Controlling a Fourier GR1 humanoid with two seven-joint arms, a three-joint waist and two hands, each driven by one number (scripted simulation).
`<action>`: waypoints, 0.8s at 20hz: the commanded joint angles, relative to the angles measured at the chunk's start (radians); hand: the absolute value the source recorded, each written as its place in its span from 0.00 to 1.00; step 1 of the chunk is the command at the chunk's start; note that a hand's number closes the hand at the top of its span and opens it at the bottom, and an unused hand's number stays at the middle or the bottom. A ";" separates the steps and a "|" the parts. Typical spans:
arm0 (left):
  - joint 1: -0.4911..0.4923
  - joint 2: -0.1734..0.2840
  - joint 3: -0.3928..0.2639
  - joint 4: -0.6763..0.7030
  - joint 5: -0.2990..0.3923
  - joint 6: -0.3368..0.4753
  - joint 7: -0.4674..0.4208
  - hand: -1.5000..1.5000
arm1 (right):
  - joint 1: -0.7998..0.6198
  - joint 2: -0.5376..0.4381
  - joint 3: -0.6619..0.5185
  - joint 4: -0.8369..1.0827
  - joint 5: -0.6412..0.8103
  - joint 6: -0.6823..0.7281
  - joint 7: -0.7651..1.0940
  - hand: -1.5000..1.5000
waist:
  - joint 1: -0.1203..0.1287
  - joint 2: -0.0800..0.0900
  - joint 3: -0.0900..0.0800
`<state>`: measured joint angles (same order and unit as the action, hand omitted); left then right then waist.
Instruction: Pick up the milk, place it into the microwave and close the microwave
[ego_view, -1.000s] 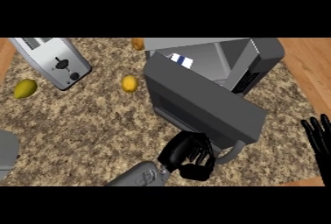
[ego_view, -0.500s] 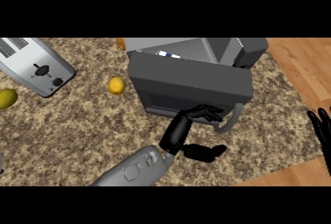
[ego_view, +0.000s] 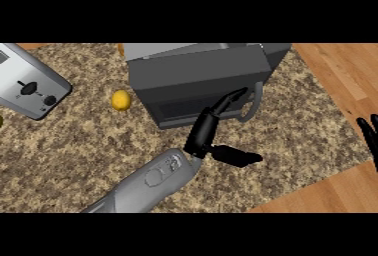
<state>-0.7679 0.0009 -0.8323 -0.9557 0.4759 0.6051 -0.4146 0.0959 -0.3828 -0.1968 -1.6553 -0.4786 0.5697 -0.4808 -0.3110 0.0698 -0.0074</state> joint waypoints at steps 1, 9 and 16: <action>-0.054 -0.001 0.019 0.036 0.045 0.027 -0.031 0.00 | -0.021 -0.020 0.006 -0.010 -0.032 0.025 0.022 0.00 | -0.026 0.009 0.000; -0.130 -0.001 0.027 0.105 0.113 0.031 -0.063 0.00 | -0.075 -0.058 0.000 -0.015 -0.097 0.052 0.059 0.00 | -0.057 0.022 0.002; -0.166 -0.001 0.027 0.139 0.168 0.047 -0.091 0.00 | -0.103 -0.078 0.008 -0.017 -0.143 0.067 0.092 0.00 | -0.079 0.026 0.002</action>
<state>-0.8946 0.0000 -0.8226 -0.8505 0.6111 0.6441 -0.5003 0.0082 -0.4465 -0.1906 -1.6667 -0.5984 0.6263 -0.4050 -0.3769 0.0932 -0.0048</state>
